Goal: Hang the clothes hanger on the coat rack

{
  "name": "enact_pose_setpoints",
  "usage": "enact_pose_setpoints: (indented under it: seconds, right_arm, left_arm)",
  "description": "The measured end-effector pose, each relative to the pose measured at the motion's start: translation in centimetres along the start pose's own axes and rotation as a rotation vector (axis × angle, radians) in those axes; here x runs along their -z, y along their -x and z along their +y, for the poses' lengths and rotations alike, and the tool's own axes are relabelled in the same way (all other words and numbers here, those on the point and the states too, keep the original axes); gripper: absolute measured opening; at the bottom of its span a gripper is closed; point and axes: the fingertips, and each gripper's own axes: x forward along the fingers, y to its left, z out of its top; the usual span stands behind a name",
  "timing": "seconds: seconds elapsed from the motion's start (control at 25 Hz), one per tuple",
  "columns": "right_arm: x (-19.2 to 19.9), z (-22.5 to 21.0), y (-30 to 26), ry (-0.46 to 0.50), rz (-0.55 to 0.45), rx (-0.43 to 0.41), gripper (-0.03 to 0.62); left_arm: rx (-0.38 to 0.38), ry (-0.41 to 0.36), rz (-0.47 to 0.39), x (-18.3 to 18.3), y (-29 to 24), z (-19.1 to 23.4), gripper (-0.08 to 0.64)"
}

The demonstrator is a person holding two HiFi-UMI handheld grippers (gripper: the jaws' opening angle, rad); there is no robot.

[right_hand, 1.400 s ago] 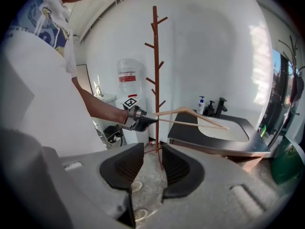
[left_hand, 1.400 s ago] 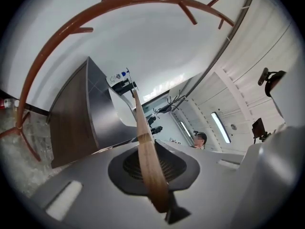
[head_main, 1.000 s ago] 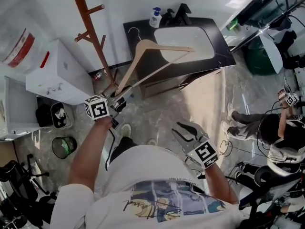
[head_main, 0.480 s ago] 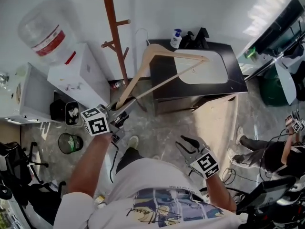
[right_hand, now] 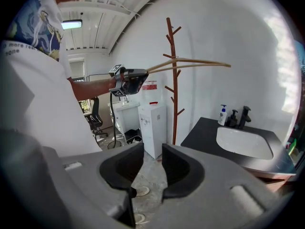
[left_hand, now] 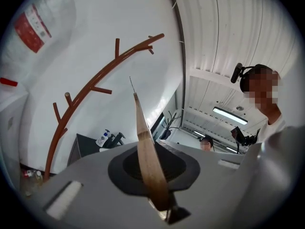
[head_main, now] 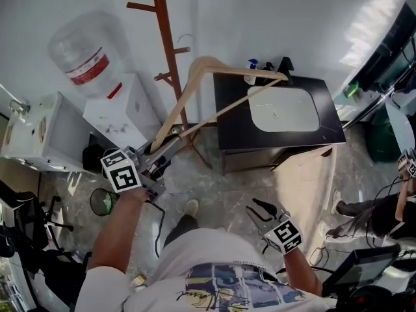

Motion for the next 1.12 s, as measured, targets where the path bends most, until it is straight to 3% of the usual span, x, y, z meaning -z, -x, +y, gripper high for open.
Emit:
enact_pose_setpoints:
  seconds: [0.2,0.64,1.12]
  right_arm:
    - [-0.3,-0.2,-0.5,-0.007,-0.01,0.008,0.12]
    - [-1.5,-0.2,-1.9,-0.014,-0.038,0.024,0.12]
    - [-2.1,-1.1,-2.1,-0.093,-0.065,0.047,0.12]
  left_arm:
    - [-0.009,-0.063,-0.003,-3.5,0.7,-0.5,0.031]
    - [0.064,-0.133,-0.018,-11.0,0.5,-2.2,0.031]
    - [0.125,-0.141,-0.031,-15.9,-2.4,-0.9,0.031]
